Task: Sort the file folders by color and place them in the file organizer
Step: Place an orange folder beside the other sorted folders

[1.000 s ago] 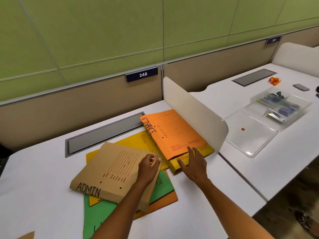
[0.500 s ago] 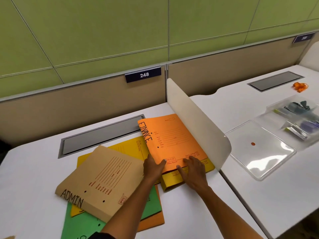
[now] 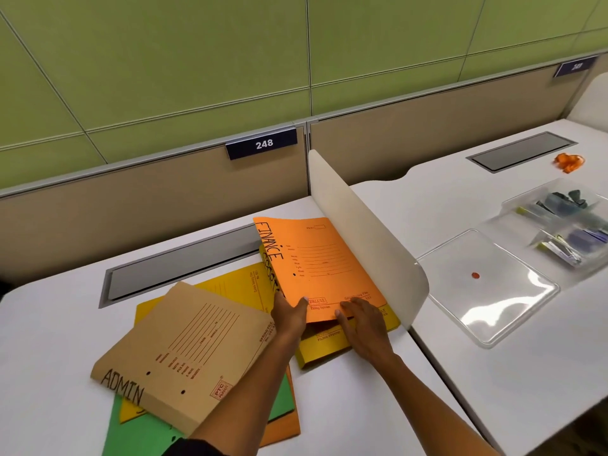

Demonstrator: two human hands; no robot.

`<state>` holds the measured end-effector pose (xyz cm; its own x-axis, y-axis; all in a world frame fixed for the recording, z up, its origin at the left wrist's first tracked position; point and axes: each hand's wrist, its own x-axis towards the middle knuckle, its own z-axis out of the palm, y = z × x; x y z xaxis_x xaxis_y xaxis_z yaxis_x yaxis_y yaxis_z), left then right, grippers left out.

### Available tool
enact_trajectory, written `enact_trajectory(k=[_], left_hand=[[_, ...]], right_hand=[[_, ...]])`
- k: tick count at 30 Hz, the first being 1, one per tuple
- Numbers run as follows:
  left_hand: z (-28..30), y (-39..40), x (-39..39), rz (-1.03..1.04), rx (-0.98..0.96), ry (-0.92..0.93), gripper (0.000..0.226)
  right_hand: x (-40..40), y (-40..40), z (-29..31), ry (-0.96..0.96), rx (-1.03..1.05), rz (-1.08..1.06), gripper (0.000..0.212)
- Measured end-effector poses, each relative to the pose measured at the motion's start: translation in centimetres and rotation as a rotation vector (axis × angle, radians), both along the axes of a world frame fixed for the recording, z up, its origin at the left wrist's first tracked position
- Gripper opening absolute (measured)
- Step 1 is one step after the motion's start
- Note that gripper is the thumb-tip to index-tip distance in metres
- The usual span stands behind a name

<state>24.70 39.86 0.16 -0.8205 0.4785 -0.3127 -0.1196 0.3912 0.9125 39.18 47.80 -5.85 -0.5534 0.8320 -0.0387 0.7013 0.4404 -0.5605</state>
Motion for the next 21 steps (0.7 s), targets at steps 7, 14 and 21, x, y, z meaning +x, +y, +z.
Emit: enact_trajectory(k=[7, 14, 21], left_hand=[[2.1, -2.4, -0.2, -0.104, 0.149, 0.099, 0.030], [4.0, -7.4, -1.6, -0.157, 0.314, 0.087, 0.032], [4.9, -12.8, -3.5, -0.277, 0.343, 0.039, 0.044]], right_hand=[[-1.0, 2.6, 2.1, 0.039, -0.047, -0.052, 0.054], [-2.2, 3.3, 4.6, 0.193, -0.269, -0.160, 0.062], [-3.9, -0.3, 6.7, 0.622, -0.485, -0.260, 0.055]])
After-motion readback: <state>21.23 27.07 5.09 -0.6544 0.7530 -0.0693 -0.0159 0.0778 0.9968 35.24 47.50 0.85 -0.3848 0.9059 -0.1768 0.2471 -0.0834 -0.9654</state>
